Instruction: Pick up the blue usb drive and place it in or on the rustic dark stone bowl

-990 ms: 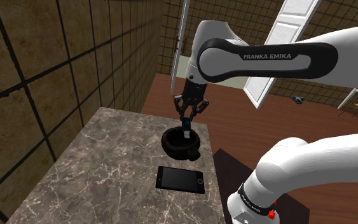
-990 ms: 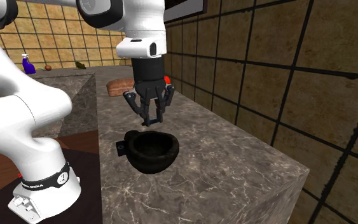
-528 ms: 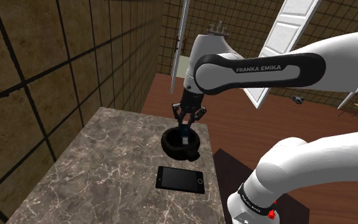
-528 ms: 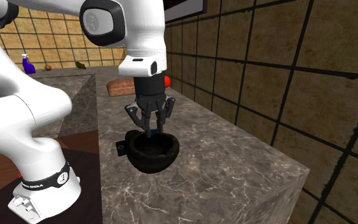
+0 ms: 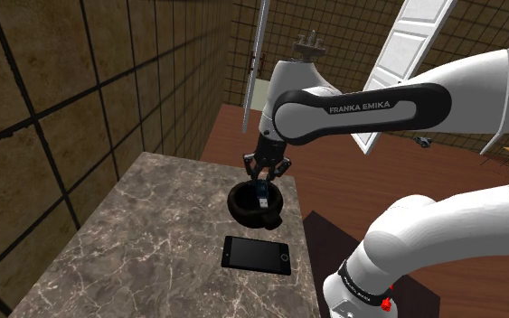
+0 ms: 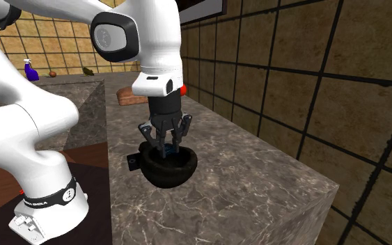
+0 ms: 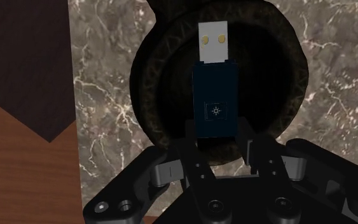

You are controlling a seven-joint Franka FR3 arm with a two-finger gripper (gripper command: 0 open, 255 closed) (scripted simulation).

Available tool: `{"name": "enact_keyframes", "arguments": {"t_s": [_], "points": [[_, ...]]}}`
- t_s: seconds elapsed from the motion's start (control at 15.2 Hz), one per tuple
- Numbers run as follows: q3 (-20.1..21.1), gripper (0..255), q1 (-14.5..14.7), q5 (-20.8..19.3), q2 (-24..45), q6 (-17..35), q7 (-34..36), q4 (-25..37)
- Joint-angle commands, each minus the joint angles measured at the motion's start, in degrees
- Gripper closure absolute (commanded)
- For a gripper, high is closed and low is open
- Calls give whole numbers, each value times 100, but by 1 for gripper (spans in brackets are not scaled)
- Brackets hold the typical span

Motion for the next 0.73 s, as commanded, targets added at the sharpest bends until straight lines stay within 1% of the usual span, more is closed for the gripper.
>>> {"name": "enact_keyframes", "arguments": {"t_s": [0.0, 0.13, 0.2, 0.53, 0.66], "points": [[1, 255, 1, 1, -1, 2, 0, -3], [1, 255, 1, 1, -1, 2, 0, -3], [1, 0, 1, 1, -1, 1, 0, -2], [1, 0, 1, 1, -1, 1, 0, -2], [-85, 0, -15, -58, -147, -435, 5, 289]]}}
